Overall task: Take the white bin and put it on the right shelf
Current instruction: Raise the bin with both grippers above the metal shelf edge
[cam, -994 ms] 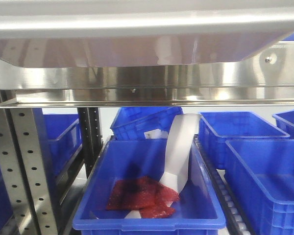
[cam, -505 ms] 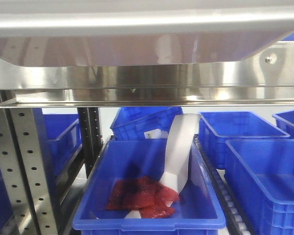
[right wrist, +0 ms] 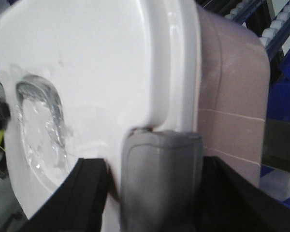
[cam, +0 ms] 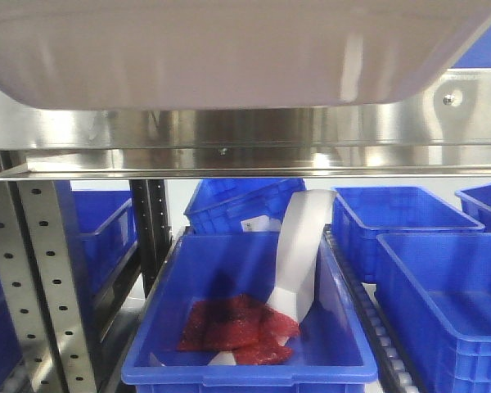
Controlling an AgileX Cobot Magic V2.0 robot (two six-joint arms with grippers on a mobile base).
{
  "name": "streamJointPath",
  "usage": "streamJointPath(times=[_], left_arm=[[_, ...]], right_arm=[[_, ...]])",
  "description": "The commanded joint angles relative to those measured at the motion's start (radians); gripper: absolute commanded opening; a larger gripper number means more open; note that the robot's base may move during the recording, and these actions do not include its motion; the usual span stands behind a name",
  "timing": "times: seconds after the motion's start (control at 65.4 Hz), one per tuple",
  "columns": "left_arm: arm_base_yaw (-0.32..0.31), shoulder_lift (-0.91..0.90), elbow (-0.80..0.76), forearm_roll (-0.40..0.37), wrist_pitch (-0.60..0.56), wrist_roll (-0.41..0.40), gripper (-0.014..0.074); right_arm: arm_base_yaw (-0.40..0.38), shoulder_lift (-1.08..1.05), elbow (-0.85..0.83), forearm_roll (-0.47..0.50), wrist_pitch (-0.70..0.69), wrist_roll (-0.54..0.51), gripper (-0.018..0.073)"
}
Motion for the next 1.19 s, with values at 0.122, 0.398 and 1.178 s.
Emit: streamJointPath(times=[0.122, 0.398, 1.178], left_arm=[[-0.021, 0.113, -0.113, -0.206, 0.079, 0.032, 0.0243], [-0.021, 0.292, -0.261, -0.2, 0.089, 0.054, 0.0243], [-0.143, 0.611, -0.539, -0.242, -0.077, 0.099, 0.0243]], right_arm=[[0.014, 0.077, -0.03, 0.26, 0.066, 0.004, 0.0398], [0.014, 0.207, -0.126, 0.28, 0.045, 0.0, 0.0398], [0.015, 0.538, -0.422, 0.368, -0.013, -0.01, 0.0398]])
